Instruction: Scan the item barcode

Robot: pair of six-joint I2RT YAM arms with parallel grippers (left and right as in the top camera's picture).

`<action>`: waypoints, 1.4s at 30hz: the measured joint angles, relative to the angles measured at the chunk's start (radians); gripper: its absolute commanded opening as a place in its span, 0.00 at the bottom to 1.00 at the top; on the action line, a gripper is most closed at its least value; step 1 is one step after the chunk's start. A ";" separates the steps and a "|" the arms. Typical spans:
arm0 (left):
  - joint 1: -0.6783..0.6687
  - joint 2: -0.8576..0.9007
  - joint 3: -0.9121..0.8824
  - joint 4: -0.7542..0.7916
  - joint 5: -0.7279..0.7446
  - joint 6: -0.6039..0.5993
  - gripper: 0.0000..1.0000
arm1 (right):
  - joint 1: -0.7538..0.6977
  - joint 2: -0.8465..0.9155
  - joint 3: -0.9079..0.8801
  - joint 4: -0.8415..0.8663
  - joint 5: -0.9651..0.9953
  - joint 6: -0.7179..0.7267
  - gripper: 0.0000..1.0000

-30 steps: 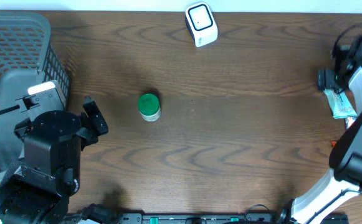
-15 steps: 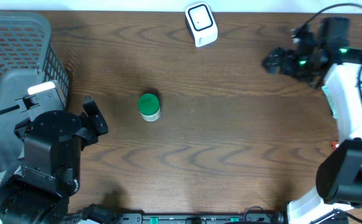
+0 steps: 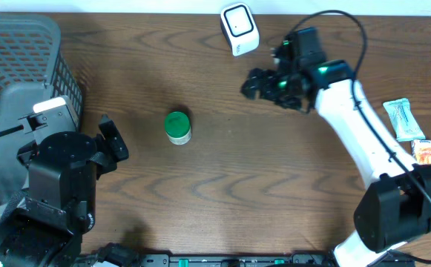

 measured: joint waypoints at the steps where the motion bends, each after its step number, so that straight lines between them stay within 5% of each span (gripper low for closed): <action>1: 0.000 0.000 0.000 0.000 0.000 0.000 0.98 | 0.021 0.000 0.000 0.001 0.013 -0.001 0.99; 42: 0.000 0.000 0.000 -0.015 0.001 0.000 0.98 | 0.028 0.013 -0.002 -0.222 0.234 -0.135 0.99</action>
